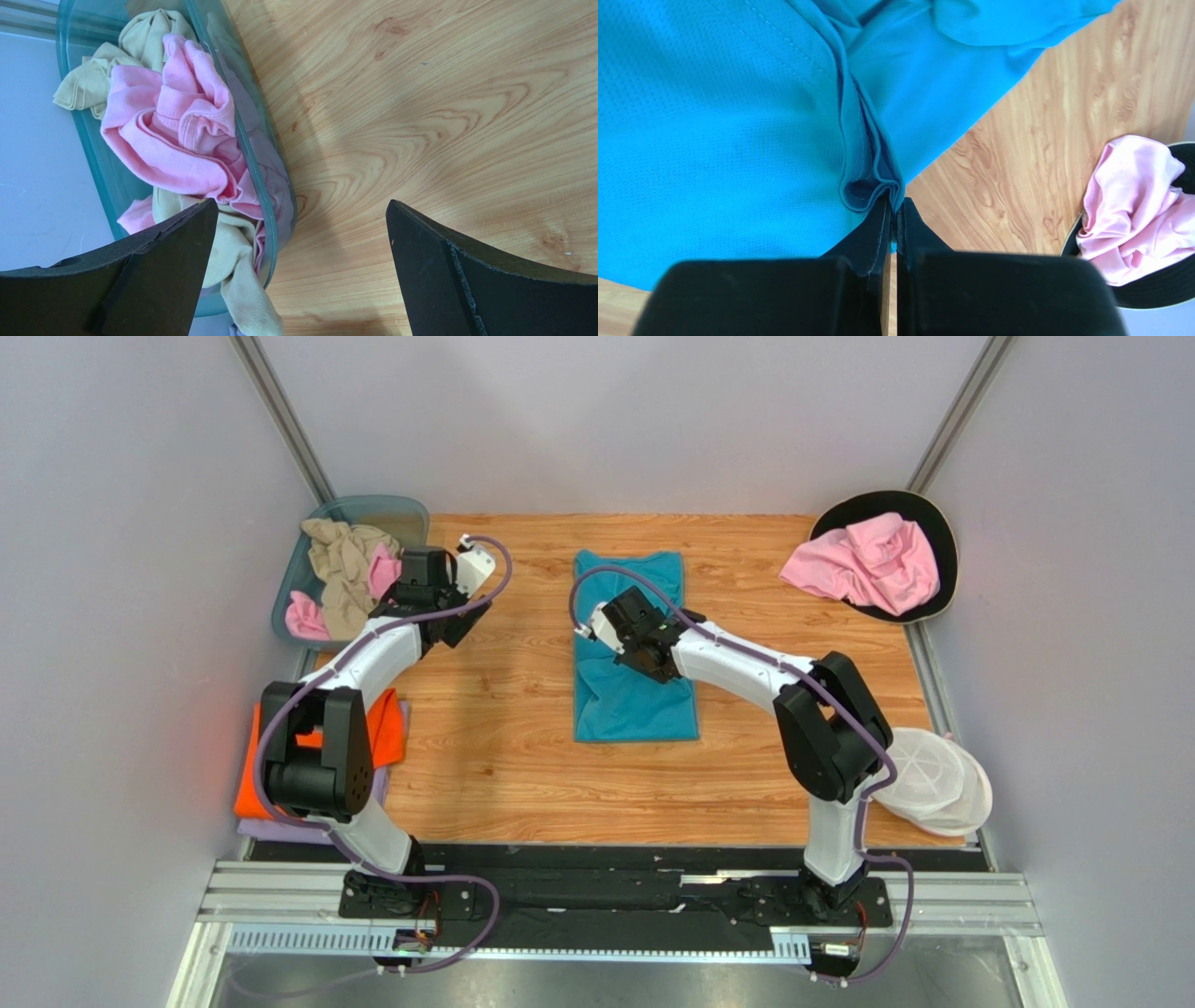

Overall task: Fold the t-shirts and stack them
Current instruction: Fold the tshirt

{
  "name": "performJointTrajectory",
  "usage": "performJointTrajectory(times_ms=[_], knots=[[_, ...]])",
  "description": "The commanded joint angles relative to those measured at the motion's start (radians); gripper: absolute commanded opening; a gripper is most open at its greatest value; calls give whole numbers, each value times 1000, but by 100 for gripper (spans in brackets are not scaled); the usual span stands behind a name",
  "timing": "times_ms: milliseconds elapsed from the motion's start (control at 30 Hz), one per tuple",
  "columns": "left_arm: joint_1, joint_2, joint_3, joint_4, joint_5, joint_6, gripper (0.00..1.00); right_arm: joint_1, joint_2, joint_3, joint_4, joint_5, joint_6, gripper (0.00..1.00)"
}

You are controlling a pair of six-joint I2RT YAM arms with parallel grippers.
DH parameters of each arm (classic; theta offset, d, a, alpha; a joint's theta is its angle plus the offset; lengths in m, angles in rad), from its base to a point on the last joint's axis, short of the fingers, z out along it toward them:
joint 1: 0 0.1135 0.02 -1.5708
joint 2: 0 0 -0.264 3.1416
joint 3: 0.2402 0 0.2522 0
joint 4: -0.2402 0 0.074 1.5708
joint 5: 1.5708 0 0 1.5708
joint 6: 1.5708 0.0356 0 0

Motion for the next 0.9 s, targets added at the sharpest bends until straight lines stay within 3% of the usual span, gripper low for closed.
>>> performJointTrajectory(times_ms=[0, 333, 467, 567, 867], knots=[[8, -2, -5, 38, 2, 11, 99, -39, -32, 65, 18, 42, -31, 0], [8, 6, -2, 40, -1, 12, 99, -93, 58, 126, 25, 16, -39, 1], [8, 3, -3, 38, -1, 12, 99, -94, 100, 130, 39, 23, -33, 41], [8, 0, -5, 37, -1, 14, 99, -94, 108, 123, 53, 34, -27, 60], [8, -8, -11, 38, 2, 9, 99, -87, 26, 119, 5, -20, 27, 70]])
